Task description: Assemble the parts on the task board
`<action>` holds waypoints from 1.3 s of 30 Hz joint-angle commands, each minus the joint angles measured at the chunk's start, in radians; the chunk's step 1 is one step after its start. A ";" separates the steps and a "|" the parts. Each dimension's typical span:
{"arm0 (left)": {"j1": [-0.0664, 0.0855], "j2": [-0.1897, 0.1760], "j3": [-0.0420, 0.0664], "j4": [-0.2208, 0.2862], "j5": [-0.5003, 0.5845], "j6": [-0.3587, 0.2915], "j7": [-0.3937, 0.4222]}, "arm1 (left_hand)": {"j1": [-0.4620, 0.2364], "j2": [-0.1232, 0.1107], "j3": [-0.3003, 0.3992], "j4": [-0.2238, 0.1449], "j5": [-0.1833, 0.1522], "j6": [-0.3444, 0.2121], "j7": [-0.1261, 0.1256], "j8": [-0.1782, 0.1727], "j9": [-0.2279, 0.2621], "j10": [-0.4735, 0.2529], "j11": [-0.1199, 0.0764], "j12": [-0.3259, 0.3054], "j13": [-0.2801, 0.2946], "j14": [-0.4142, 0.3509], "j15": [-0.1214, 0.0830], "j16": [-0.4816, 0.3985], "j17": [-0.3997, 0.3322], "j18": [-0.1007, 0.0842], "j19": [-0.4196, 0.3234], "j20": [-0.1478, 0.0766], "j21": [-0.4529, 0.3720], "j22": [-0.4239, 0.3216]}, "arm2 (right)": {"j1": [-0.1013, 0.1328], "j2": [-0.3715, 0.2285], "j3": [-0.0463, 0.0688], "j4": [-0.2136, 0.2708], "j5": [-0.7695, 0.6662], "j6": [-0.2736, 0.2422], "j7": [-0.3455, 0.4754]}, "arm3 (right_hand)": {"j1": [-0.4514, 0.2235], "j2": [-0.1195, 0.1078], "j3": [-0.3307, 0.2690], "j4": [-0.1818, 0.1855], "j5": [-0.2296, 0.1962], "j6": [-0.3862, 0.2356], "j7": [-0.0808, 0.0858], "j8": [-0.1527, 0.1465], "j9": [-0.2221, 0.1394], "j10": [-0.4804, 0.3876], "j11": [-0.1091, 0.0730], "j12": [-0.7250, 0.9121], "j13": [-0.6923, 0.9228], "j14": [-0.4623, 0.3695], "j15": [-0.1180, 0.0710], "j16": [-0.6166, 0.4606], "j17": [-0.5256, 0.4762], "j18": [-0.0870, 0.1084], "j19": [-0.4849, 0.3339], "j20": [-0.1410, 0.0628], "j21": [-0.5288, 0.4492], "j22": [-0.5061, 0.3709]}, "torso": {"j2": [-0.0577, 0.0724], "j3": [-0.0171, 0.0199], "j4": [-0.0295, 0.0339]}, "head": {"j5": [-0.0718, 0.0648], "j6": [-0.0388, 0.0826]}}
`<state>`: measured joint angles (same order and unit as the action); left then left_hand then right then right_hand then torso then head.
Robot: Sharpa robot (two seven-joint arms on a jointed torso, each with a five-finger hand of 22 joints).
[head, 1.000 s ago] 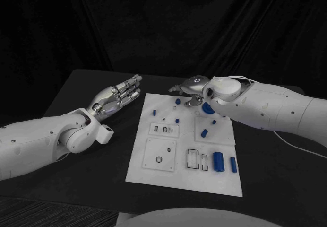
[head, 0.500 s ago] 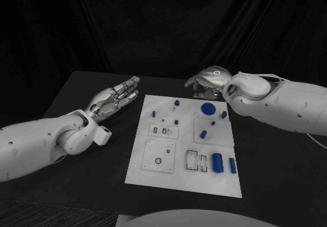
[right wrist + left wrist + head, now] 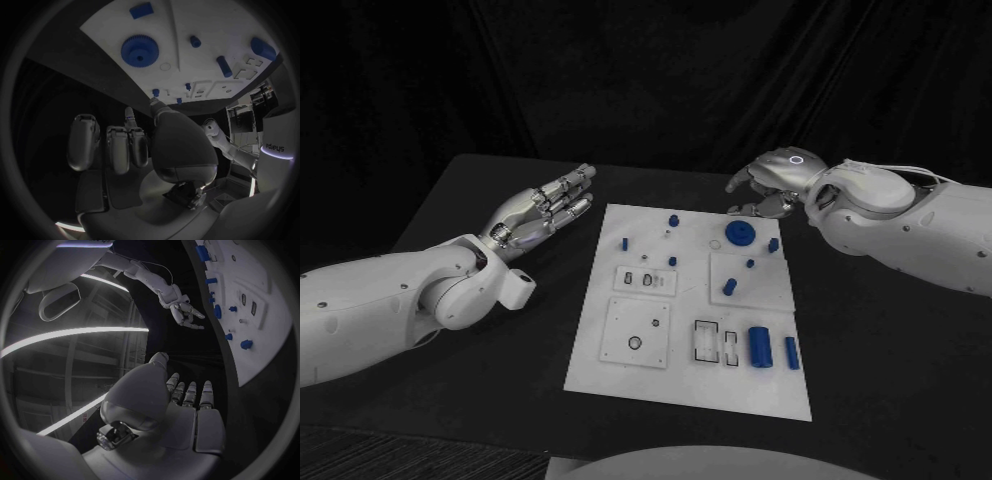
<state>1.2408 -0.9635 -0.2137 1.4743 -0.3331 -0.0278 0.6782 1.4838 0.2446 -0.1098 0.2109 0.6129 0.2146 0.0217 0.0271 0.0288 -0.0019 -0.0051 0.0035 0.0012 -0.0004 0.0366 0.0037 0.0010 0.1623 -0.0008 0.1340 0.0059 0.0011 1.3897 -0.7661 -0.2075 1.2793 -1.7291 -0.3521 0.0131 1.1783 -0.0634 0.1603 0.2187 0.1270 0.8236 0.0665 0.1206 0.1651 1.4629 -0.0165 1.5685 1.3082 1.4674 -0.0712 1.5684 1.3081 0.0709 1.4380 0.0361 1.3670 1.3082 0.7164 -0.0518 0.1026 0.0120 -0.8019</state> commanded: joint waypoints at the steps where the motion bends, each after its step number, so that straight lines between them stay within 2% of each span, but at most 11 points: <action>1: -0.001 0.000 0.001 0.003 0.001 0.010 0.105 | 0.001 0.009 0.008 0.001 -0.001 0.000 0.005 0.001 0.000 0.002 0.007 -0.004 -0.001 0.000 0.008 -0.004 -0.001 0.007 0.001 0.009 -0.006 -0.001 | -0.009 -0.005 0.000 -0.008 0.031 0.079 -0.040 | -0.010 -0.006 -0.001 0.009 -0.004 -0.008 0.007 -0.008 -0.004 0.108 0.002 0.002 0.263 0.103 -0.004 0.002 0.263 -0.022 0.021 0.000 0.033 0.126 | 0.003 0.0022 0.0016 | -0.002 0.000; 8: -0.001 -0.001 0.001 0.004 0.001 0.010 0.106 | 0.001 0.009 0.008 0.001 -0.001 0.000 0.005 0.001 0.000 0.002 0.007 -0.004 -0.001 0.000 0.008 -0.004 -0.001 0.007 0.001 0.009 -0.006 -0.001 | -0.030 -0.011 0.000 -0.023 0.034 0.110 -0.050 | -0.003 -0.023 0.001 0.011 -0.024 0.011 0.007 -0.005 -0.002 0.108 0.003 0.002 0.263 0.103 -0.005 0.002 0.263 -0.026 0.032 -0.001 0.052 0.144 | 0.003 0.0023 -0.0003 | 0.003 -0.005; 15: -0.002 -0.001 0.001 0.003 0.001 0.011 0.106 | 0.001 0.008 0.009 0.000 -0.001 -0.001 0.005 0.001 0.000 0.002 0.007 -0.004 -0.001 0.000 0.009 -0.004 -0.001 0.007 0.001 0.010 -0.006 -0.001 | -0.046 -0.014 0.000 -0.025 0.035 0.110 -0.043 | 0.004 -0.036 0.005 0.015 -0.044 0.027 0.005 0.001 0.004 0.108 0.002 0.002 0.263 0.103 -0.006 0.002 0.263 -0.027 0.034 -0.001 0.056 0.150 | 0.003 0.0019 0.0020 | -0.001 -0.010; 23: -0.002 0.001 0.001 0.000 0.001 0.014 0.107 | 0.001 0.008 0.009 0.000 -0.001 -0.001 0.005 0.001 0.000 0.002 0.007 -0.004 -0.001 0.000 0.009 -0.004 -0.001 0.007 0.001 0.010 -0.006 -0.001 | -0.058 -0.015 0.000 -0.030 0.035 0.116 -0.041 | 0.013 -0.041 0.009 0.015 -0.053 0.035 0.005 0.004 0.008 0.108 0.002 0.002 0.263 0.103 -0.006 0.002 0.263 -0.027 0.033 -0.001 0.056 0.151 | 0.002 0.0013 0.0024 | -0.001 -0.014; 31: -0.003 0.002 0.001 -0.002 0.001 0.017 0.107 | 0.001 0.008 0.009 0.000 -0.001 -0.001 0.005 0.001 0.000 0.002 0.007 -0.004 -0.001 0.000 0.009 -0.004 -0.001 0.007 0.001 0.010 -0.006 -0.001 | -0.070 -0.016 0.000 -0.034 0.035 0.121 -0.040 | 0.029 -0.044 0.017 0.016 -0.050 0.069 0.005 0.024 0.028 0.108 0.002 0.002 0.263 0.103 -0.005 0.002 0.263 -0.022 0.020 0.000 0.040 0.142 | 0.002 0.0017 0.0027 | 0.000 -0.016; 36: -0.003 0.002 0.001 -0.003 0.001 0.020 0.106 | 0.000 0.007 0.010 -0.001 -0.001 -0.002 0.004 0.001 0.000 0.002 0.007 -0.004 -0.001 0.000 0.011 -0.004 -0.001 0.007 0.001 0.012 -0.006 -0.001 | -0.078 -0.011 0.000 -0.039 0.035 0.130 -0.042 | 0.055 -0.041 0.026 0.001 0.007 0.074 0.007 0.034 0.045 0.108 0.003 0.002 0.263 0.103 -0.004 0.002 0.263 -0.021 0.016 0.002 0.033 0.142 | 0.001 0.0018 0.0026 | -0.001 -0.017; 38: -0.004 0.002 0.001 -0.003 0.001 0.021 0.105 | 0.000 0.007 0.010 -0.001 -0.001 -0.001 0.004 0.001 0.000 0.002 0.007 -0.004 -0.001 0.000 0.011 -0.004 -0.001 0.007 0.001 0.012 -0.006 -0.001 | -0.080 -0.008 0.000 -0.041 0.035 0.130 -0.041 | 0.071 -0.037 0.033 -0.014 0.056 0.082 0.008 0.041 0.054 0.108 0.004 0.002 0.263 0.103 -0.003 0.002 0.263 -0.020 0.015 0.002 0.031 0.142 | 0.001 0.0020 0.0022 | -0.001 -0.017; 39: -0.004 0.002 0.001 -0.003 0.001 0.022 0.105 | 0.000 0.007 0.010 -0.001 -0.001 -0.001 0.004 0.001 0.000 0.002 0.007 -0.004 -0.001 0.000 0.011 -0.004 -0.001 0.007 0.001 0.012 -0.006 -0.001 | -0.082 -0.007 0.000 -0.043 0.035 0.130 -0.040 | 0.074 -0.036 0.034 -0.017 0.065 0.083 0.008 0.043 0.056 0.108 0.004 0.002 0.263 0.103 -0.003 0.002 0.263 -0.020 0.015 0.002 0.031 0.143 | 0.001 0.0020 0.0019 | 0.000 -0.018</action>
<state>1.2385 -0.9629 -0.2138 1.4700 -0.3332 -0.0196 0.6782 1.4838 0.2446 -0.1028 0.2095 0.6129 0.2145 0.0216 0.0270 0.0288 -0.0019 -0.0052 0.0036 0.0009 0.0023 0.0413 0.0037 0.0016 0.1624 -0.0008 0.1413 0.0059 0.0014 1.3147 -0.7745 -0.2058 1.2391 -1.6923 -0.2399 -0.0112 1.2467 -0.1003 0.1952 0.2034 0.1906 0.9040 0.0748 0.1618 0.2186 1.4628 -0.0164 1.5684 1.3077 1.4671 -0.0714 1.5683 1.3078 0.0619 1.4576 0.0375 1.4014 1.3077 0.7177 -0.0502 0.1052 0.0115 -0.8190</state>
